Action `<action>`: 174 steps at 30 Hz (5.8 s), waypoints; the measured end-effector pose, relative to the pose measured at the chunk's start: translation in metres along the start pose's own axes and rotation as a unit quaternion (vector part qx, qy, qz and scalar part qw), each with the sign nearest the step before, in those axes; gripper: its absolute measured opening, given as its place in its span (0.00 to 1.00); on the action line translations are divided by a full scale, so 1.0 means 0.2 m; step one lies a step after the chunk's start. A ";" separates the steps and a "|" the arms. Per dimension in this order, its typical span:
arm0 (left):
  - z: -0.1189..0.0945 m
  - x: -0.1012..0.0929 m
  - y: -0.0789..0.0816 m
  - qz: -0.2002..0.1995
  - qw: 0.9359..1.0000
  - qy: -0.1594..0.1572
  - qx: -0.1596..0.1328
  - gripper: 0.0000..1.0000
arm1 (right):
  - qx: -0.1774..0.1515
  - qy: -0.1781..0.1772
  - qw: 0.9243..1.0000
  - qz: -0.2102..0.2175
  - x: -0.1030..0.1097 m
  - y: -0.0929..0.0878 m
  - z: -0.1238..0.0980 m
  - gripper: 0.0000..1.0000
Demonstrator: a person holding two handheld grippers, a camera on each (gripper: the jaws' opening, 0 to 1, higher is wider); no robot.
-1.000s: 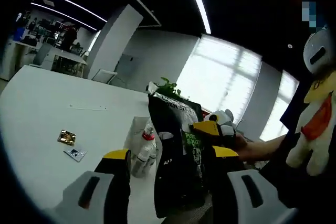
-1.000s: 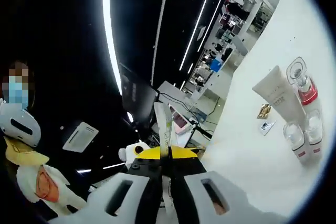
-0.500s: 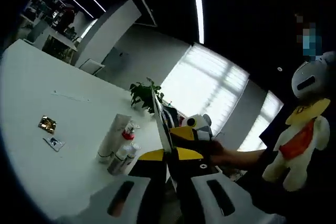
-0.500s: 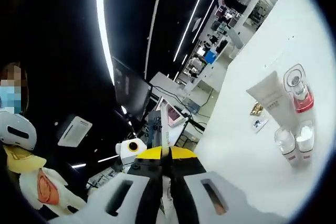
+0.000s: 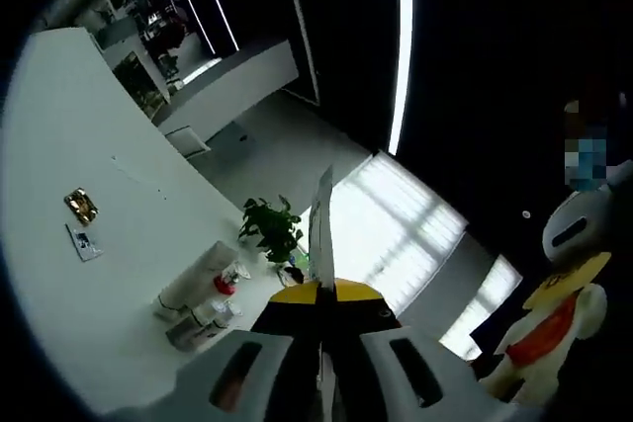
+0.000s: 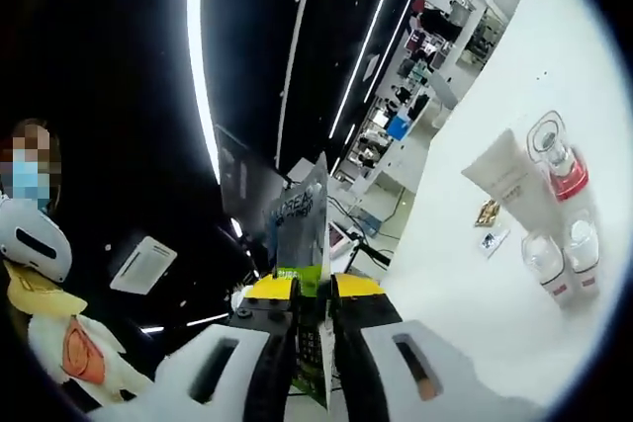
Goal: Arrange the skincare products in the storage area until every visible bottle or jar stands upright without overlapping.
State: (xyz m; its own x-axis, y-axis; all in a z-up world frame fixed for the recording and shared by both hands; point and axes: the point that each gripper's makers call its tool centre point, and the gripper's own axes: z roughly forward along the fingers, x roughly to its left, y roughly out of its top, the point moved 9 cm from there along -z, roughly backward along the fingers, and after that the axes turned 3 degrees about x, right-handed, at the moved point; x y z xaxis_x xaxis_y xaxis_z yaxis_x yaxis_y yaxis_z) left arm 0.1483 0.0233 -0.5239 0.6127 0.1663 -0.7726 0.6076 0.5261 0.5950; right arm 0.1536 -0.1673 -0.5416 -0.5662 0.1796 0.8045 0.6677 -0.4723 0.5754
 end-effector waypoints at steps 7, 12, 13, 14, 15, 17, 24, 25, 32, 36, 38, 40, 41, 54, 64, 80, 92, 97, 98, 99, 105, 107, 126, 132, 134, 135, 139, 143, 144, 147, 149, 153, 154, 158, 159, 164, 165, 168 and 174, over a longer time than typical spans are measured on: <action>0.00 0.02 0.00 0.003 1.000 0.027 -0.003 0.00 | -0.023 0.037 0.999 0.012 0.05 0.00 -0.03 0.01; 0.02 0.01 0.00 0.012 0.999 0.031 0.002 0.00 | -0.031 0.031 0.999 0.007 0.04 0.02 -0.03 0.01; 0.03 0.01 0.00 0.012 0.999 0.029 0.003 0.00 | -0.034 0.032 0.999 0.015 0.03 0.02 -0.04 0.01; 0.03 0.01 0.00 0.019 0.999 0.029 0.004 0.00 | -0.035 0.031 0.999 0.019 0.03 0.02 -0.04 0.01; 0.03 0.01 0.00 0.032 0.999 0.030 0.006 0.00 | -0.036 0.030 0.999 0.018 0.04 0.02 -0.04 0.01; 0.02 0.01 -0.01 0.048 0.998 0.033 0.021 0.00 | -0.036 0.027 0.999 0.017 0.04 0.02 -0.04 0.01; -0.01 0.07 -0.11 0.048 0.994 0.063 0.075 0.10 | -0.051 0.009 0.998 0.036 0.01 0.01 -0.05 0.01; -0.02 0.07 -0.12 0.037 0.995 0.064 0.071 0.10 | -0.048 0.004 0.998 0.039 0.00 0.01 -0.05 0.01; -0.05 0.06 -0.13 0.008 0.996 0.054 0.063 0.00 | -0.040 -0.051 0.997 0.048 -0.06 -0.02 -0.07 0.01; -0.05 0.03 -0.13 -0.014 0.999 0.019 0.042 0.00 | -0.030 -0.065 0.997 0.036 -0.07 -0.03 -0.05 0.01; -0.05 0.04 -0.13 -0.013 0.999 0.026 0.038 0.00 | -0.032 -0.066 0.997 0.037 -0.07 -0.03 -0.05 0.01; -0.06 0.06 -0.13 -0.018 0.998 0.036 0.039 0.00 | -0.031 -0.067 0.997 0.039 -0.07 -0.03 -0.04 0.01; -0.06 0.06 -0.14 -0.019 0.998 0.042 0.041 0.00 | -0.026 -0.072 0.996 0.035 -0.07 -0.03 -0.04 0.01; -0.08 0.13 -0.15 -0.061 0.996 0.069 0.015 0.00 | 0.011 -0.094 0.992 -0.084 -0.08 -0.05 -0.03 0.20; -0.07 0.18 -0.17 -0.097 0.992 0.085 -0.007 0.00 | 0.040 -0.085 0.989 -0.118 -0.08 -0.06 -0.02 0.52; -0.09 0.28 -0.17 -0.141 0.982 0.115 -0.043 0.00 | 0.102 -0.112 0.968 -0.199 -0.11 -0.12 -0.03 0.80; -0.07 0.37 -0.20 -0.156 0.977 0.142 -0.036 0.00 | 0.121 -0.143 0.952 -0.243 -0.12 -0.13 -0.09 0.98; -0.05 0.42 -0.21 -0.161 0.975 0.151 -0.029 0.00 | 0.123 -0.171 0.945 -0.251 -0.13 -0.12 -0.15 1.00; -0.06 0.44 -0.21 -0.162 0.974 0.153 -0.029 0.00 | 0.124 -0.175 0.943 -0.253 -0.14 -0.12 -0.15 1.00; -0.06 0.45 -0.21 -0.163 0.974 0.154 -0.028 0.00 | 0.126 -0.182 0.941 -0.255 -0.14 -0.11 -0.16 1.00; -0.04 0.52 -0.23 -0.165 0.972 0.167 -0.013 0.00 | 0.141 -0.220 0.925 -0.276 -0.17 -0.09 -0.22 1.00; -0.04 0.55 -0.24 -0.167 0.971 0.171 -0.010 0.00 | 0.139 -0.228 0.923 -0.277 -0.18 -0.08 -0.24 1.00; -0.01 0.73 -0.37 -0.155 0.958 0.238 0.031 0.00 | 0.105 -0.310 0.908 -0.263 -0.27 -0.06 -0.39 1.00; -0.01 0.77 -0.40 -0.124 0.954 0.271 0.033 0.00 | 0.104 -0.321 0.905 -0.261 -0.29 -0.06 -0.40 1.00; -0.01 0.78 -0.41 -0.113 0.953 0.280 0.037 0.00 | 0.107 -0.322 0.903 -0.264 -0.29 -0.07 -0.39 1.00; -0.01 0.78 -0.41 -0.104 0.952 0.287 0.037 0.00 | 0.109 -0.322 0.902 -0.265 -0.29 -0.07 -0.40 1.00; -0.02 0.81 -0.40 -0.064 0.946 0.314 0.049 0.00 | 0.109 -0.325 0.902 -0.263 -0.29 -0.07 -0.40 1.00; -0.03 0.80 -0.39 0.011 0.939 0.329 0.101 0.00 | 0.106 -0.327 0.902 -0.260 -0.29 -0.07 -0.40 1.00; -0.03 0.82 -0.38 0.042 0.934 0.333 0.126 0.01 | 0.106 -0.326 0.903 -0.259 -0.29 -0.07 -0.40 1.00; -0.03 0.83 -0.38 0.113 0.919 0.338 0.170 0.04 | 0.108 -0.327 0.902 -0.259 -0.29 -0.07 -0.40 1.00; -0.02 0.83 -0.38 0.138 0.914 0.335 0.182 0.05 | 0.108 -0.326 0.903 -0.259 -0.29 -0.07 -0.40 1.00; 0.00 0.82 -0.38 0.187 0.897 0.337 0.215 0.07 | 0.107 -0.326 0.903 -0.258 -0.30 -0.07 -0.40 1.00; 0.00 0.81 -0.38 0.193 0.893 0.339 0.223 0.07 | 0.108 -0.326 0.903 -0.258 -0.30 -0.07 -0.40 1.00; 0.00 0.82 -0.39 0.221 0.881 0.341 0.245 0.11 | 0.108 -0.327 0.903 -0.258 -0.29 -0.08 -0.40 1.00; 0.00 0.82 -0.39 0.225 0.878 0.340 0.249 0.12 | 0.107 -0.326 0.903 -0.258 -0.29 -0.08 -0.40 1.00; 0.00 0.81 -0.41 0.247 0.866 0.341 0.268 0.16 | 0.107 -0.326 0.904 -0.256 -0.29 -0.08 -0.40 1.00; 0.00 0.81 -0.41 0.248 0.865 0.341 0.271 0.16 | 0.107 -0.326 0.903 -0.257 -0.29 -0.08 -0.40 1.00; -0.01 0.82 -0.40 0.263 0.856 0.342 0.285 0.19 | 0.108 -0.326 0.904 -0.256 -0.29 -0.08 -0.40 1.00; -0.02 0.83 -0.40 0.290 0.837 0.338 0.318 0.27 | 0.107 -0.327 0.904 -0.255 -0.30 -0.08 -0.40 1.00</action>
State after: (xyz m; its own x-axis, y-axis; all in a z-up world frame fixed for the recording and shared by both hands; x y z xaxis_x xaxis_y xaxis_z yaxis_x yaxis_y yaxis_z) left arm 0.1998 0.0124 -0.6999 0.6031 0.7865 -0.1329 0.5846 -0.3225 0.7445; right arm 0.1381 -0.2396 -0.6098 -0.4660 0.8315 0.3022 0.5187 -0.0200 0.8547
